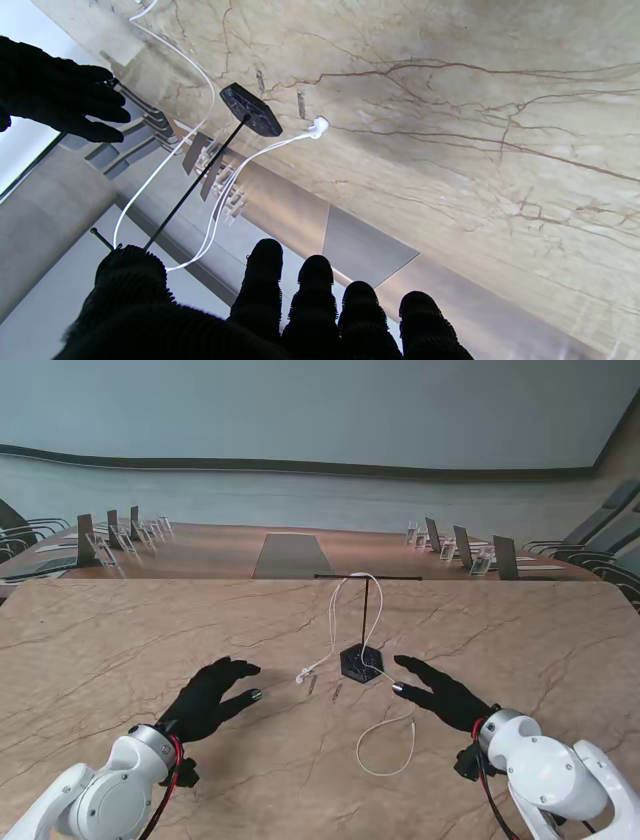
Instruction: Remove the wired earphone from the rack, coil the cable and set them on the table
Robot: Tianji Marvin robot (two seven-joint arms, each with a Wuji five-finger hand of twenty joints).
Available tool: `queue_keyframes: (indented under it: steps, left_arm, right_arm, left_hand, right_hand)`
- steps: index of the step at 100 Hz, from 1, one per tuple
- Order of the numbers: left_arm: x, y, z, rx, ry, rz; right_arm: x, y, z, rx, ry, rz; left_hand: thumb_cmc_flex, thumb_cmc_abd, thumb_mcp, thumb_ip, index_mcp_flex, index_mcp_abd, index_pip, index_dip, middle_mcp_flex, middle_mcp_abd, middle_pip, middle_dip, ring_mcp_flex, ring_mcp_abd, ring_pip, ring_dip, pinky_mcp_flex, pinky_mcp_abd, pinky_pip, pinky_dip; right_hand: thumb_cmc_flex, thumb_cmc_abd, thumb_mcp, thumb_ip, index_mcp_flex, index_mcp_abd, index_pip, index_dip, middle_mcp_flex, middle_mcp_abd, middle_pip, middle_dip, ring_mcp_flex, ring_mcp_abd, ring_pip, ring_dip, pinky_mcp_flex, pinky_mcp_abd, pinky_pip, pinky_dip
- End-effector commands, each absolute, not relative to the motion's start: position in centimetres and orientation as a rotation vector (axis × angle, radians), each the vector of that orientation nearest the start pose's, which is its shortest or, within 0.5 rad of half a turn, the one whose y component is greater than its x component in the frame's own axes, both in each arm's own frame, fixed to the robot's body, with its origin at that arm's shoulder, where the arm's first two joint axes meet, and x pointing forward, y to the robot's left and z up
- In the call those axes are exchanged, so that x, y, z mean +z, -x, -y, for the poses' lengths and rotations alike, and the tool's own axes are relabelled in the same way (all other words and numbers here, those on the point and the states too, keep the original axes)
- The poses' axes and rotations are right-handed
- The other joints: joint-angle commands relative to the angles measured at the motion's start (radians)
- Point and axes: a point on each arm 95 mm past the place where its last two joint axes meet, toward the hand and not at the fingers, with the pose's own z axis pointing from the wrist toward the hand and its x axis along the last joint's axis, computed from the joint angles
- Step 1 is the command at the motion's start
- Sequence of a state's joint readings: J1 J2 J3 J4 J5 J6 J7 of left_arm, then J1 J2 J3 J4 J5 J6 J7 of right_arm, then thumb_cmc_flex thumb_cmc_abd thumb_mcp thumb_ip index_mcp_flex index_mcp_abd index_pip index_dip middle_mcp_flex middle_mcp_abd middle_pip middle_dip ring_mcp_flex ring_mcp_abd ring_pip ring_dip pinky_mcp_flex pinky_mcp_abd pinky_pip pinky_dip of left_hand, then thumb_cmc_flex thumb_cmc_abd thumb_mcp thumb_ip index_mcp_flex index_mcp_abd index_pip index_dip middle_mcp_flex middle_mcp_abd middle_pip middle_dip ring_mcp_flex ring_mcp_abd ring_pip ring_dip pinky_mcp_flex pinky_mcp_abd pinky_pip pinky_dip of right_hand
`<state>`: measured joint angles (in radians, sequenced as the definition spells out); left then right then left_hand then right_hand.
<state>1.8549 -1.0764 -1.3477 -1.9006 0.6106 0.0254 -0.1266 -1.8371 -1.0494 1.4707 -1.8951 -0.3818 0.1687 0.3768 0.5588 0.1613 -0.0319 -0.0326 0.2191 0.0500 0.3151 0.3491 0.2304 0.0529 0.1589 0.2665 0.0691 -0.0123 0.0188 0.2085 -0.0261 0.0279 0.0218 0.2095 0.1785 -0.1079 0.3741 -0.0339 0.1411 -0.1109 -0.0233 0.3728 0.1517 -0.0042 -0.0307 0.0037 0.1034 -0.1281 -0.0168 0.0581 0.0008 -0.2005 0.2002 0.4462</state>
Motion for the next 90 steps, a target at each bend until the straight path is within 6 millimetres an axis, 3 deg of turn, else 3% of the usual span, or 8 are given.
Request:
queue_keyframes:
  steps: [1, 10, 19, 23, 31, 45, 63, 90]
  left_arm:
    - [-31.3, -32.5, 0.3, -1.697, 1.690, -1.399]
    - [-31.3, -32.5, 0.3, -1.699, 1.688, -1.400]
    - [-31.3, -32.6, 0.2, -1.695, 1.687, -1.404]
    - [-31.3, -32.7, 0.1, -1.694, 1.688, -1.408]
    - [-31.5, -32.8, 0.2, -1.694, 1.699, -1.412]
    - [-31.7, -33.0, 0.3, -1.686, 1.711, -1.419]
    - [-31.8, -33.0, 0.3, -1.685, 1.714, -1.420]
    - [-31.8, -32.9, 0.3, -1.682, 1.717, -1.421]
  right_arm:
    - [-30.8, -34.1, 3.8, -1.815, 2.354, 1.581]
    - [-30.8, -34.7, 3.5, -1.818, 2.345, 1.586]
    - [-30.7, -35.4, 3.0, -1.844, 2.323, 1.577]
    - [-30.7, -35.7, 2.7, -1.859, 2.316, 1.578]
    - [-30.6, -36.5, 2.3, -1.874, 2.307, 1.589]
    - [-30.3, -37.6, 1.7, -1.890, 2.274, 1.619]
    - [-29.7, -39.0, 1.0, -1.923, 2.229, 1.646]
    - [-29.2, -40.7, 0.0, -1.954, 2.179, 1.625]
  left_hand:
    - [-0.015, -0.020, 0.001, -0.001, -0.018, -0.009, -0.032, -0.014, -0.014, -0.013, -0.004, -0.005, -0.025, -0.024, -0.015, 0.002, -0.005, -0.022, -0.011, -0.012]
    - [-0.014, -0.024, 0.001, -0.001, -0.013, -0.008, -0.030, -0.013, -0.012, -0.013, -0.003, -0.005, -0.025, -0.022, -0.014, 0.002, -0.004, -0.022, -0.010, -0.012]
    - [-0.014, -0.020, 0.001, -0.001, -0.014, -0.010, -0.030, -0.013, -0.012, -0.014, -0.003, -0.005, -0.025, -0.023, -0.013, 0.003, -0.004, -0.022, -0.010, -0.011]
    - [-0.013, -0.021, 0.001, -0.001, -0.013, -0.011, -0.029, -0.013, -0.012, -0.013, -0.003, -0.005, -0.025, -0.023, -0.013, 0.003, -0.004, -0.022, -0.010, -0.011]
    - [-0.013, -0.020, 0.001, 0.000, -0.015, -0.012, -0.029, -0.012, -0.014, -0.014, -0.003, -0.005, -0.025, -0.024, -0.014, 0.003, -0.004, -0.023, -0.010, -0.011]
    - [-0.013, -0.020, 0.001, 0.000, -0.016, -0.011, -0.029, -0.011, -0.015, -0.016, -0.004, -0.005, -0.025, -0.025, -0.015, 0.002, -0.004, -0.024, -0.010, -0.011]
    - [-0.013, -0.019, 0.001, 0.000, -0.016, -0.012, -0.029, -0.011, -0.014, -0.014, -0.004, -0.004, -0.025, -0.025, -0.015, 0.002, -0.004, -0.023, -0.011, -0.011]
    - [-0.011, -0.020, 0.002, 0.000, -0.011, -0.010, -0.027, -0.009, -0.012, -0.014, -0.003, -0.004, -0.024, -0.024, -0.014, 0.003, -0.004, -0.022, -0.010, -0.011]
  right_hand:
    - [0.009, 0.011, -0.006, -0.030, 0.004, -0.014, 0.000, 0.017, -0.025, 0.007, -0.016, -0.008, -0.025, 0.004, -0.006, 0.011, -0.020, 0.004, 0.006, 0.028]
    - [0.030, 0.001, -0.006, -0.026, 0.002, -0.011, 0.004, 0.034, -0.021, 0.023, -0.007, 0.004, -0.023, 0.021, -0.002, 0.032, -0.033, 0.009, 0.034, 0.058]
    - [0.071, -0.014, -0.025, -0.022, -0.003, 0.001, 0.018, 0.117, -0.008, 0.061, 0.035, 0.111, -0.026, 0.053, 0.014, 0.124, -0.051, 0.036, 0.087, 0.125]
    - [0.095, -0.023, -0.035, -0.020, -0.012, 0.012, 0.065, 0.205, 0.001, 0.091, 0.097, 0.142, -0.024, 0.084, 0.050, 0.201, -0.045, 0.063, 0.124, 0.153]
    - [0.126, -0.040, -0.044, -0.019, -0.024, 0.033, 0.154, 0.241, 0.017, 0.135, 0.228, 0.154, -0.007, 0.137, 0.156, 0.259, -0.025, 0.102, 0.165, 0.158]
    - [0.157, -0.065, -0.048, -0.018, -0.046, 0.073, 0.324, 0.201, 0.020, 0.190, 0.426, 0.221, 0.008, 0.212, 0.419, 0.340, 0.017, 0.175, 0.264, 0.161]
    - [0.168, -0.082, -0.042, -0.020, -0.058, 0.091, 0.474, 0.155, 0.012, 0.229, 0.708, 0.321, 0.027, 0.236, 0.723, 0.470, 0.034, 0.242, 0.444, 0.193]
    - [0.168, -0.072, -0.047, -0.020, -0.062, 0.085, 0.473, 0.121, 0.011, 0.222, 0.690, 0.304, 0.008, 0.233, 0.725, 0.458, -0.008, 0.232, 0.526, 0.172]
